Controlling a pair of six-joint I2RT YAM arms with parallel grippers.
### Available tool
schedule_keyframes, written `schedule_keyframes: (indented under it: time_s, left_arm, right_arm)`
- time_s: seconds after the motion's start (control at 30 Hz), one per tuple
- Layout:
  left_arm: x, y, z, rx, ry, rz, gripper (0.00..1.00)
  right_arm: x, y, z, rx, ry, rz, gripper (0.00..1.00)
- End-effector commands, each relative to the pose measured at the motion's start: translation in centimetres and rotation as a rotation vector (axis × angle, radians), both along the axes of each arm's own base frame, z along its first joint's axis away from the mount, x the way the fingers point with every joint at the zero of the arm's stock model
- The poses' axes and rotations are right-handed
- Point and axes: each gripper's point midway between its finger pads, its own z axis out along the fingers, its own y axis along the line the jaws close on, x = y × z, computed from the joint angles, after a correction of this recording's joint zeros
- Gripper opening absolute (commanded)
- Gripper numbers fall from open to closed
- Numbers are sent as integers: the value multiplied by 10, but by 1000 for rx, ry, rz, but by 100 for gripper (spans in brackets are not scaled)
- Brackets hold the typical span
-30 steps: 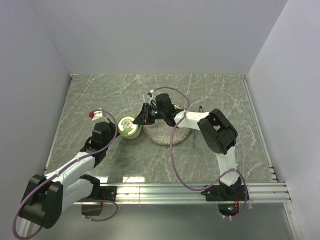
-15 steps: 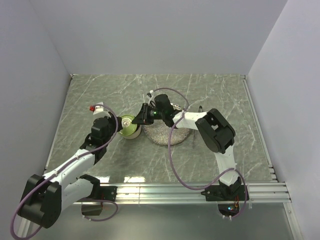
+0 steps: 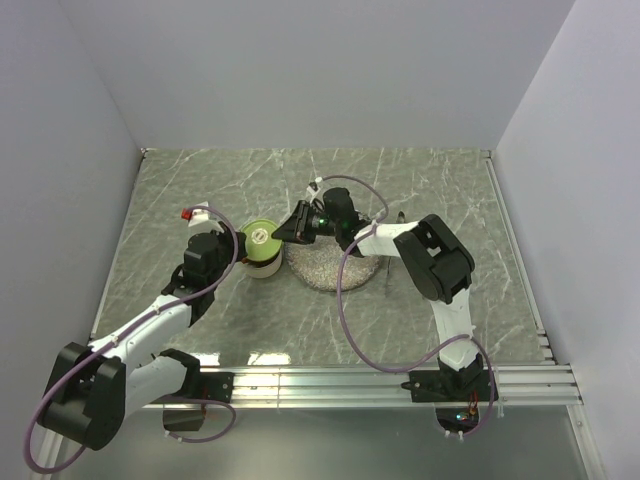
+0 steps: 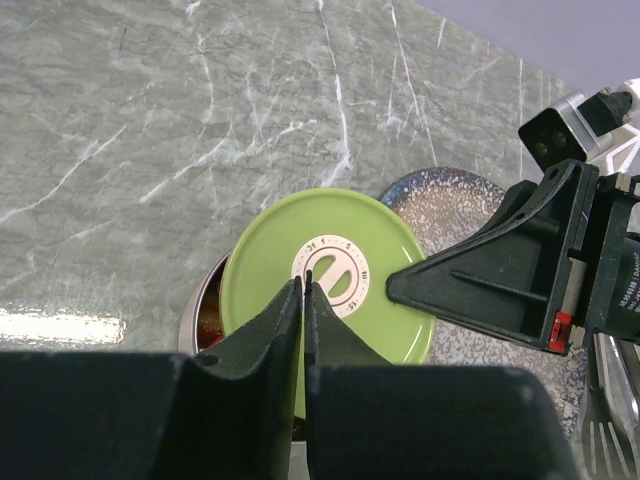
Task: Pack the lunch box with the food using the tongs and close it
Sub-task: Put the lid back on the lunch box
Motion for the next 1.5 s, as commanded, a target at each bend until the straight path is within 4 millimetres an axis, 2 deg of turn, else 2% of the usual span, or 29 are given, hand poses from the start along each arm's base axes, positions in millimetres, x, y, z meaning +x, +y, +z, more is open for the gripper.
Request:
schedule_keyframes:
  time_s: [0.0,0.33,0.57,0.77,0.83,1.03,1.07,1.2,1.23,1.47]
  left_arm:
    - [4,-4,24,-18,-78,-17,11]
    - [5,-3,19,-9,-66,-12,9]
    - [5,-2,18,-5,-64,-9,9]
    - [5,-2,18,-6,-65,-9,9]
    - [5,-3,17,-5,-62,-11,9]
    - [5,-3,17,-4,-62,-14,8]
    - [5,-3,16,-6,-60,-15,8]
    - [5,-4,15,-4,-60,-17,7]
    - [5,-4,13,0,-57,-18,7]
    - [6,-5,12,3,-51,-26,6]
  right_arm:
    - [3,1,21,72,-44,5,0]
    - [0,-3,3,-2,-49,15,0]
    - [-1,-8,2,-52,-76,10,0]
    - [-1,0,-1,-88,-89,19,1]
    - [-2,3,-4,-112,-100,22,4]
    - [-2,2,-5,-142,-118,12,32]
    - [-3,1,-5,-144,-120,12,34]
    - [-5,0,2,-128,-142,18,45]
    - [-6,1,6,-119,-149,23,51]
    - [-8,-4,20,-107,-203,16,58]
